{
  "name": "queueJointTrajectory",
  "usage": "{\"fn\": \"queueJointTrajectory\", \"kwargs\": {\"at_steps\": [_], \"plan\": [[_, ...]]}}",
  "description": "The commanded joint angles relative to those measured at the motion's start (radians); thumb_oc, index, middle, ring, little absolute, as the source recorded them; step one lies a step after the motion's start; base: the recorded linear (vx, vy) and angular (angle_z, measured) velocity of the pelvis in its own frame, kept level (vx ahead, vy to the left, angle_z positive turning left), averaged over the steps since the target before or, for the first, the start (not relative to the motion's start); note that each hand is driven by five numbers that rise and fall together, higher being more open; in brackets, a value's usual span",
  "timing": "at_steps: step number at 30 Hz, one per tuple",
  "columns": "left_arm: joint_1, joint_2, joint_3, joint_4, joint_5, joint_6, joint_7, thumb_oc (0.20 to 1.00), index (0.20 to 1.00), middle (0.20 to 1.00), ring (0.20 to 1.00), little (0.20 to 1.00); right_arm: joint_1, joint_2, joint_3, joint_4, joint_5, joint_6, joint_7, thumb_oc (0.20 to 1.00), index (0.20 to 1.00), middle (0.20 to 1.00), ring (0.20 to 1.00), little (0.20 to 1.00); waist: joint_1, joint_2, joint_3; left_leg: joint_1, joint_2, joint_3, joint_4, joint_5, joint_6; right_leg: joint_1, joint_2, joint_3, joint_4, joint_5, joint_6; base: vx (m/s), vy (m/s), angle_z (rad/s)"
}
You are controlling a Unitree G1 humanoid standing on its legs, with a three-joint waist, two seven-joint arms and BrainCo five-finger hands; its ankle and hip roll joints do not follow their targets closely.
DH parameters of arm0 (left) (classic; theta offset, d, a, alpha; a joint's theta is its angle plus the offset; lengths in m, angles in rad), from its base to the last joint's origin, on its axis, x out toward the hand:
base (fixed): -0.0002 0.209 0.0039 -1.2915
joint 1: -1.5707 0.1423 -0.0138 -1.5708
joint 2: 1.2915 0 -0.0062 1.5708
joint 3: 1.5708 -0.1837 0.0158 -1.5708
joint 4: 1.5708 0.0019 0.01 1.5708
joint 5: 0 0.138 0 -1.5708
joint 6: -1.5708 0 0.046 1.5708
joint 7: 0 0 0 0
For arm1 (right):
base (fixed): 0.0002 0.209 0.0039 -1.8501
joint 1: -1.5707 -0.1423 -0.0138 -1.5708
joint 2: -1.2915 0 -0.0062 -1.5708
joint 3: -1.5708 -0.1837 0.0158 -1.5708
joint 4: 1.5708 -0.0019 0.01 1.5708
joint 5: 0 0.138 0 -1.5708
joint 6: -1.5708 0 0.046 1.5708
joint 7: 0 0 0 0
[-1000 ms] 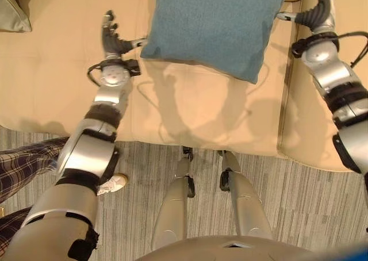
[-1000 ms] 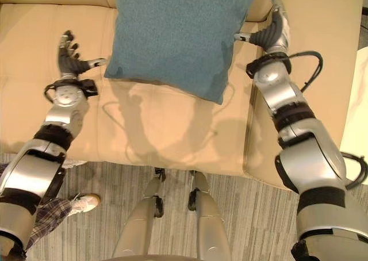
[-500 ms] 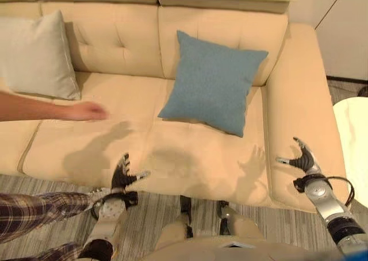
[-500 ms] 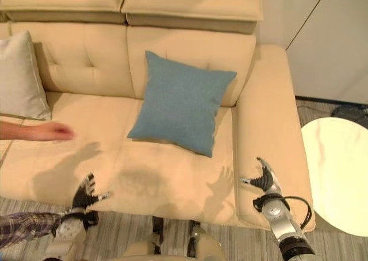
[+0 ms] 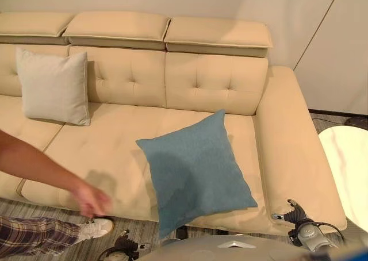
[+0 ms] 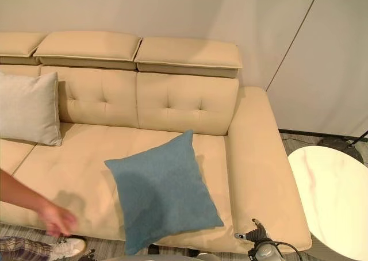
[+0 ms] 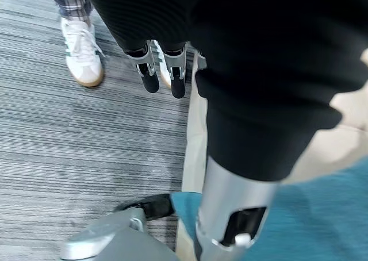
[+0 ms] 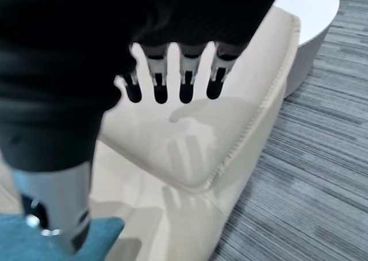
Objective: Pick up all the scattered cushions and arrange them neatly on the sofa.
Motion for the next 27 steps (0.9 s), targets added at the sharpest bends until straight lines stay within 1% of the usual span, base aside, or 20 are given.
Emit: {"fn": "queueJointTrajectory", "kwargs": {"at_steps": [1, 16, 17, 19, 20, 23, 27], "plan": [[-0.042, 0.033, 0.006, -0.020, 0.028, -0.007, 0.000, 1.000, 1.000, 1.000, 1.000, 1.000, -0.053, 0.034, -0.005, -0.003, 0.035, -0.007, -0.008, 1.000, 1.000, 1.000, 1.000, 1.000, 0.012, -0.044, 0.032, 0.029, 0.035, 0.065, 0.009, -0.018, -0.077, 0.059, -0.080, -0.031, 0.003, -0.045, 0.143, 0.00, 0.000, 0.00], [-0.047, 0.034, 0.004, -0.048, 0.011, -0.014, 0.003, 1.000, 1.000, 1.000, 1.000, 1.000, -0.051, 0.030, -0.020, -0.001, 0.056, -0.006, -0.016, 1.000, 1.000, 1.000, 1.000, 1.000, 0.016, -0.044, 0.036, 0.031, 0.036, 0.065, 0.009, -0.024, -0.076, 0.057, -0.088, -0.036, 0.003, -0.040, 0.148, 0.00, 0.000, 0.00], [-0.083, 0.038, -0.005, -0.099, -0.015, -0.023, 0.029, 1.000, 1.000, 1.000, 1.000, 1.000, -0.080, 0.004, -0.022, -0.081, 0.078, -0.015, -0.032, 1.000, 1.000, 1.000, 1.000, 1.000, 0.017, -0.046, 0.035, 0.024, 0.035, 0.065, 0.009, -0.026, -0.076, 0.044, -0.096, -0.042, 0.003, -0.035, 0.151, 0.00, 0.000, 0.00], [-0.092, 0.041, -0.015, -0.119, -0.017, -0.025, 0.035, 1.000, 1.000, 1.000, 1.000, 1.000, -0.088, -0.002, -0.018, -0.097, 0.077, -0.016, -0.036, 1.000, 1.000, 1.000, 1.000, 1.000, 0.017, -0.047, 0.034, 0.021, 0.035, 0.065, 0.009, -0.026, -0.075, 0.040, -0.097, -0.043, 0.003, -0.033, 0.152, 0.00, 0.000, 0.00], [-0.109, 0.046, -0.026, -0.162, -0.034, -0.035, 0.044, 1.000, 1.000, 1.000, 1.000, 1.000, -0.104, -0.010, -0.013, -0.125, 0.075, -0.018, -0.043, 1.000, 1.000, 1.000, 1.000, 1.000, 0.019, -0.048, 0.034, 0.013, 0.033, 0.063, 0.009, -0.026, -0.074, 0.032, -0.099, -0.046, 0.003, -0.032, 0.153, 0.00, 0.000, 0.00], [-0.124, 0.047, -0.031, -0.204, -0.066, -0.043, 0.059, 1.000, 1.000, 1.000, 1.000, 1.000, -0.123, -0.017, -0.006, -0.168, 0.075, -0.020, -0.056, 1.000, 1.000, 1.000, 1.000, 1.000, 0.022, -0.049, 0.034, 0.000, 0.030, 0.059, 0.009, -0.024, -0.074, 0.019, -0.102, -0.050, 0.003, -0.028, 0.155, 0.00, 0.000, 0.00], [-0.147, 0.037, -0.036, -0.255, -0.120, -0.057, 0.084, 1.000, 1.000, 1.000, 1.000, 1.000, -0.154, -0.009, 0.012, -0.225, 0.080, -0.020, -0.070, 1.000, 1.000, 1.000, 1.000, 1.000, 0.027, -0.053, 0.037, -0.023, 0.030, 0.054, 0.009, -0.019, -0.074, -0.006, -0.107, -0.052, 0.003, -0.021, 0.155, 0.00, 0.002, 0.04]]}}
